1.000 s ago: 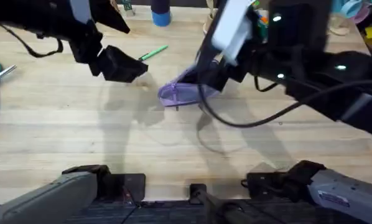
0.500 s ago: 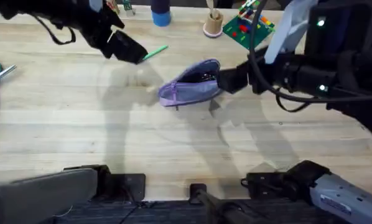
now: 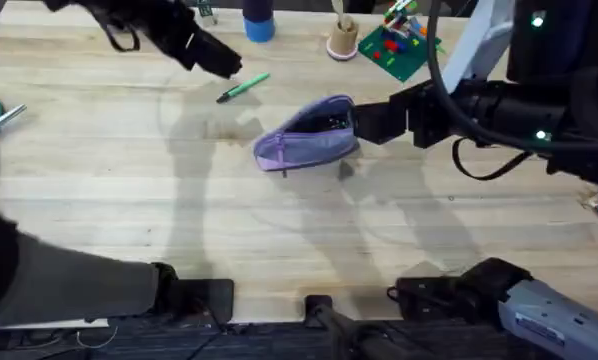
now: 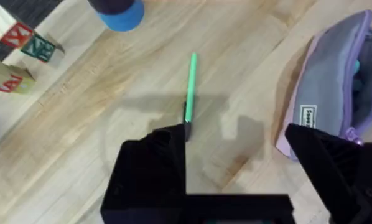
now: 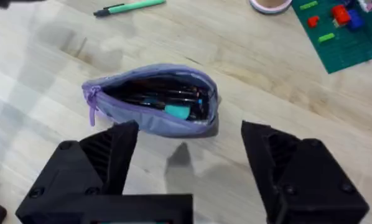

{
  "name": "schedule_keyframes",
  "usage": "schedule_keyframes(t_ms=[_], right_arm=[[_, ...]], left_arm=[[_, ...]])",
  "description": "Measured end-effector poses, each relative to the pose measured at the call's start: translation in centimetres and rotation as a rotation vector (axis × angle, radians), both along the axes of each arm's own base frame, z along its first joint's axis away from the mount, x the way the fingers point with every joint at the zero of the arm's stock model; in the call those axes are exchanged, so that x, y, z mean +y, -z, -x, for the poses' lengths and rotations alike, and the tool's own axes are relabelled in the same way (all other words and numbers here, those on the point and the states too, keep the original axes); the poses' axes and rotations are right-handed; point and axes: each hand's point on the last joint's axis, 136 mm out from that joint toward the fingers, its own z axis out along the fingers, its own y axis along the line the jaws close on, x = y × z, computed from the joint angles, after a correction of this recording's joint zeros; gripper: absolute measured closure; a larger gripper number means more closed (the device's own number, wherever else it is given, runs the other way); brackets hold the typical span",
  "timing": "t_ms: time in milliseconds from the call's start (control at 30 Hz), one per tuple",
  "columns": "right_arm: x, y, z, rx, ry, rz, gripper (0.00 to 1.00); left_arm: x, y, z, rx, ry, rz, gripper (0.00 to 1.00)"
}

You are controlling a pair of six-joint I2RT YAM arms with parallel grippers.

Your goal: Unzip the bag, pick up the pens from the table one at a time and place them inside, then zip the bag closed.

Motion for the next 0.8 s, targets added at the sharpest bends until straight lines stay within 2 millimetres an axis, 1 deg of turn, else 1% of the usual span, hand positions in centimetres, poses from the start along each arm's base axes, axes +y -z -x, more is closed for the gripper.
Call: schedule_keyframes(t_ms=[167, 333, 500, 800], right_arm=[[0.0, 0.0, 0.0, 0.002, 0.002, -0.002, 0.006], [0.0, 0.0, 0.0, 0.002, 0.002, -0.002, 0.006], [0.0, 0.0, 0.0, 0.002, 0.002, -0.002, 0.005], [0.0, 0.0, 0.0, 0.002, 0.002, -0.002, 0.005]], left_arm=[[-0.7, -0.2, -1.7, 0.017, 0.011, -0.041, 0.009], [-1.4, 0.4, -2.8, 0.044, 0.022, -0.083, 0.009], [-1.6, 1.6, -3.0, 0.071, 0.025, -0.103, 0.008], [-1.5, 1.7, -2.8, 0.079, 0.023, -0.107, 0.008]])
